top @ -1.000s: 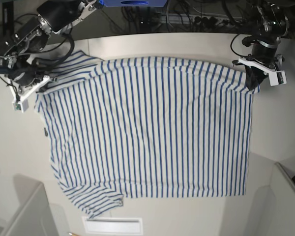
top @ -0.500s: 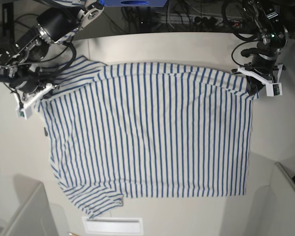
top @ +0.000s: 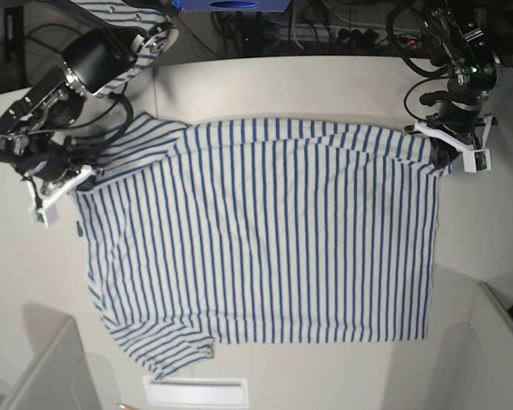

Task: Fold the T-shirt properly
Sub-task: 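Lift the shoulder corners and pull them toward the hem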

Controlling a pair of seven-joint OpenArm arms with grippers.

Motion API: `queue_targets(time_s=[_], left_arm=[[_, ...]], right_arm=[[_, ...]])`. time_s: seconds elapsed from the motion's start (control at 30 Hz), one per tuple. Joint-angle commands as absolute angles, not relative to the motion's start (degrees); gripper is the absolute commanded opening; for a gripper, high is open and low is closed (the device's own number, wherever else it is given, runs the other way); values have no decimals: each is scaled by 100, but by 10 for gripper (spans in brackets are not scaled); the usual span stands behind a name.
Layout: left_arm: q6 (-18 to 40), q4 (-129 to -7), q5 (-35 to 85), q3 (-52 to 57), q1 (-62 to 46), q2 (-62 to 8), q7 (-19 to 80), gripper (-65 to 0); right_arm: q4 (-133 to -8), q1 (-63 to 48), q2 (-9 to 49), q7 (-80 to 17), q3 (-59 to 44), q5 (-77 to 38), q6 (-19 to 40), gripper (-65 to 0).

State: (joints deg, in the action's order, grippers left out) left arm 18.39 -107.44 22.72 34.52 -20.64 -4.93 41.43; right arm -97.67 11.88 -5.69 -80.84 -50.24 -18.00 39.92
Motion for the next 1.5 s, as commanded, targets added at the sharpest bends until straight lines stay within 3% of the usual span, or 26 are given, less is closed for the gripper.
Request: queue_targets(time_s=[0.0,0.73,1.47], left_arm=[[1851,-10835,2316,3477,-1991,-549,4013,-650],[1851,-10387,2308,3477,-1525,-681,4013,-650],[1851,-9903,1859,3477,-963,-778,4013,-650]], right_arm=[[-9842,1376,-505,-8000,-5007,-1903,4000,-650],[-8453,2105,-207,-7996,-5007,-1895,4000,-650],[-7565,2527,-57,-7231,-4998,-1903,4000,-650]])
